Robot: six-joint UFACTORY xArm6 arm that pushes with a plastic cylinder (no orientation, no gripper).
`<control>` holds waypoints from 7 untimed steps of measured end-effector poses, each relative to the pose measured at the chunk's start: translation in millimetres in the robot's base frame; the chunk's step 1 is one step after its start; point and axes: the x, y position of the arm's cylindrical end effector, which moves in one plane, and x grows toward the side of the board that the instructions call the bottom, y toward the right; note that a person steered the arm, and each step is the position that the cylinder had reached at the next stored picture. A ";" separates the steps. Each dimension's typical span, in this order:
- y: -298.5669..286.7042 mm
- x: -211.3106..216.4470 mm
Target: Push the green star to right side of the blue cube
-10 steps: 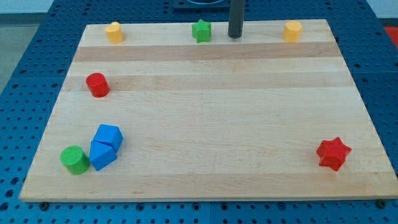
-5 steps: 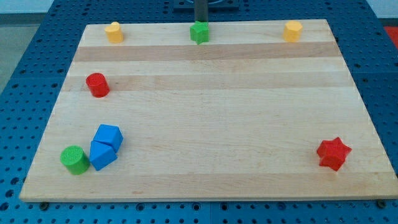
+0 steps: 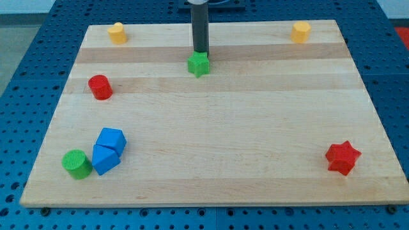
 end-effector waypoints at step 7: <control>-24.0 166.5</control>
